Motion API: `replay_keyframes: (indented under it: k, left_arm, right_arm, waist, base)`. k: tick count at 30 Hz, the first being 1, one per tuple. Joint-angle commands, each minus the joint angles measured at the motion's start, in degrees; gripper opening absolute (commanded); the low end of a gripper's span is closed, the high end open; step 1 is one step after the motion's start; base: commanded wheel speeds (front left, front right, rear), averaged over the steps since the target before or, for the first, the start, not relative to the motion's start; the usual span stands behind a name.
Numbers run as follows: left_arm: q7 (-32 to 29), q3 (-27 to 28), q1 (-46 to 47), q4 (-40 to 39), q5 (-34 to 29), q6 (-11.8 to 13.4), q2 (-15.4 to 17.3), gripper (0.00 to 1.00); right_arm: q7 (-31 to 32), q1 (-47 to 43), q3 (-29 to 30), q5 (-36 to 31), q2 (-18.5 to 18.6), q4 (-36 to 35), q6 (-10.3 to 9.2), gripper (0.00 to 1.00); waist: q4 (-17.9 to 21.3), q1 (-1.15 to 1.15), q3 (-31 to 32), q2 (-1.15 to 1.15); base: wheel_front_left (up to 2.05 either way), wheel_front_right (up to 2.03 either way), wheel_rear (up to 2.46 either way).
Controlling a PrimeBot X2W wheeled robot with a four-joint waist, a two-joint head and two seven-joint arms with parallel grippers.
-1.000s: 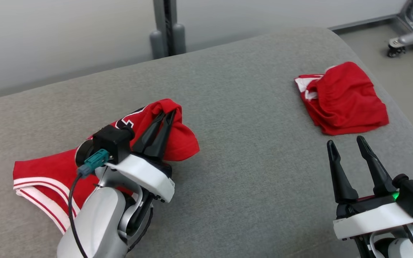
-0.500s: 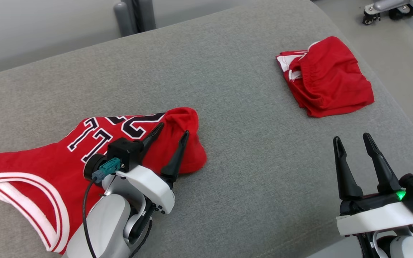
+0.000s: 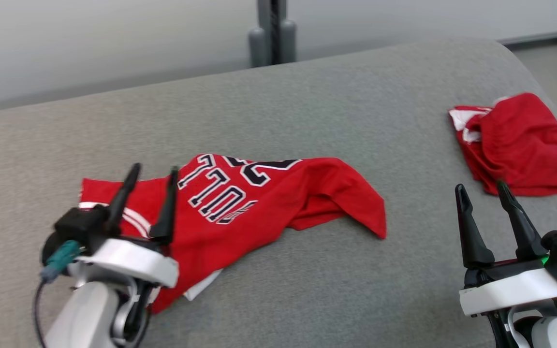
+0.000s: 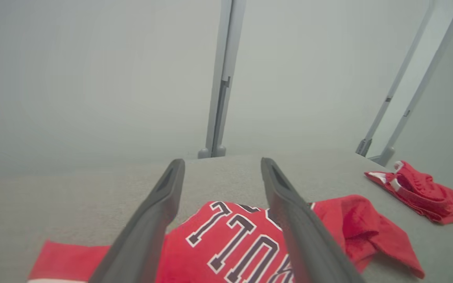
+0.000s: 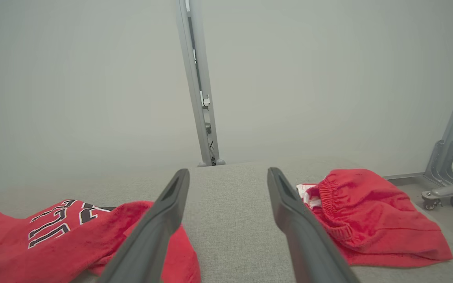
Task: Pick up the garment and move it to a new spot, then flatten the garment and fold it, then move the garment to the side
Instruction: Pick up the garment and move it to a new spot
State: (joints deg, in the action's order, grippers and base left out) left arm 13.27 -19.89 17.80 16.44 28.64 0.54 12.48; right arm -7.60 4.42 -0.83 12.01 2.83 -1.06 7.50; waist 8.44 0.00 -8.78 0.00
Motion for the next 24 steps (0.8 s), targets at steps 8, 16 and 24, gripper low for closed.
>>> replay_keyframes:
  k: [8,16,24]
  left_arm:
    - [1.54,8.57,-8.32,-6.52,1.21,4.11,4.73,1.00]
    - [1.60,11.44,-17.11,-13.01,0.69,5.89,7.33,1.00]
    - [-1.60,9.60,-22.83,-19.17,-0.36,7.52,8.35,1.00]
  right_arm:
    - [1.87,-1.62,-0.32,-0.83,0.23,-0.07,-0.02,1.00]
    - [3.48,-3.92,-0.15,-1.08,0.40,0.25,-0.02,1.00]
    - [4.36,-5.93,-0.77,-0.45,0.99,0.48,-0.02,1.00]
  waist:
    - [-6.49,0.00,5.14,0.00]
    - [-9.34,0.00,8.61,0.00]
    - [-10.20,0.00,10.46,0.00]
  base:
    - [0.00,0.00,0.00]
    - [0.00,0.00,0.00]
    - [0.00,0.00,0.00]
